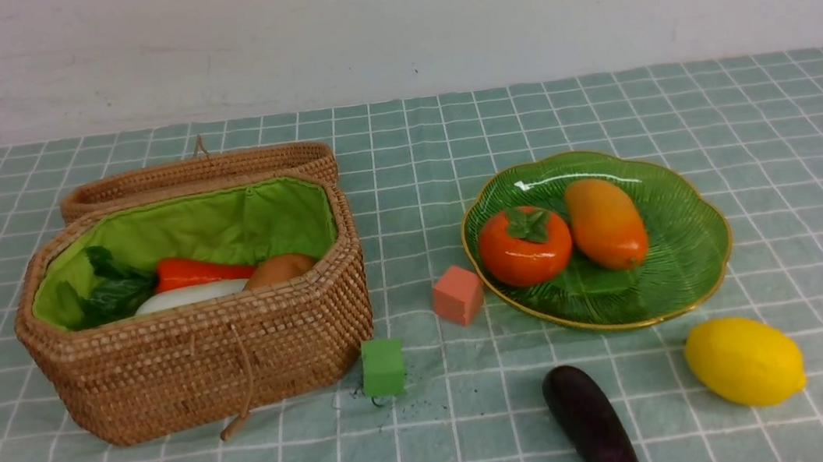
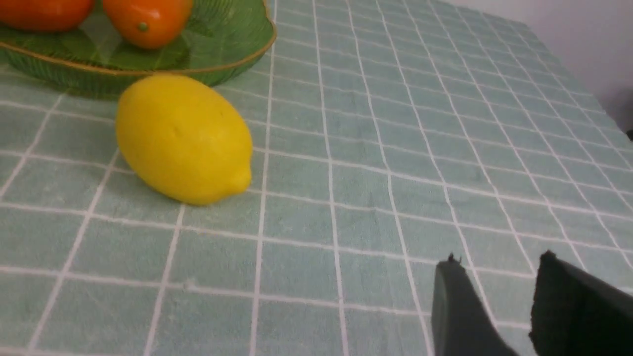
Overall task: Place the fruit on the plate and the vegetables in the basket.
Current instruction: Use the right arm to grab a lemon and put it into the right plate
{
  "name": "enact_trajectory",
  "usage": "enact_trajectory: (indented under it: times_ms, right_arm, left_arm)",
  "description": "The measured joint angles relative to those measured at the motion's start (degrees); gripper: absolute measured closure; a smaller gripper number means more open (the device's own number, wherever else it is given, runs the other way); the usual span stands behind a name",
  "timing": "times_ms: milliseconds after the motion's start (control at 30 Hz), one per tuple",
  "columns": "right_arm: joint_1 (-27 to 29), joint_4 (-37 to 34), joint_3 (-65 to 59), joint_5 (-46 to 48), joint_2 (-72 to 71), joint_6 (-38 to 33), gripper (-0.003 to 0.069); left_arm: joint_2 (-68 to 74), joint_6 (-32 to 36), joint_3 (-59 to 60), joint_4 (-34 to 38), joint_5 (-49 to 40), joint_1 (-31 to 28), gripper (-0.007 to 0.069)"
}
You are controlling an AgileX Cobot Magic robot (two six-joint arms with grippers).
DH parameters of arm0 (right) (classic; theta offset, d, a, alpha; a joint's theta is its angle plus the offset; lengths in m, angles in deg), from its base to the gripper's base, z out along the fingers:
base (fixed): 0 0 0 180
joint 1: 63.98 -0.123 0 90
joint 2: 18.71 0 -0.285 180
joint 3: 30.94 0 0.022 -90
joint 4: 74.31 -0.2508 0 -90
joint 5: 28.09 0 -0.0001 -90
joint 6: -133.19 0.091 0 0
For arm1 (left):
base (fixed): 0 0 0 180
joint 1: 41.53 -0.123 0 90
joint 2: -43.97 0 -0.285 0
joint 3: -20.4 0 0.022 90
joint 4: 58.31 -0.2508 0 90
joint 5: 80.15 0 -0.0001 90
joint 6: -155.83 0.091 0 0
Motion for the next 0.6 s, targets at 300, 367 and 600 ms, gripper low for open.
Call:
enact_trajectory:
  times_ms: [300, 367, 600]
  right_arm:
    - [0.0, -5.44, 0.0, -21.28, 0.0, 4.13, 0.0417]
    - [0.0, -5.73, 0.0, -25.81, 0.0, 5.8, 0.0417]
    - [0.0, -9.72, 3.72, -34.73, 0.06, 26.65, 0.0417]
  left_arm:
    - [0.0, 0.0, 0.0, 0.0, 0.0, 0.0, 0.059]
    - [0.0, 0.0, 0.0, 0.0, 0.0, 0.0, 0.0587]
    - [0.0, 0.0, 0.0, 0.0, 0.02, 0.0, 0.0585]
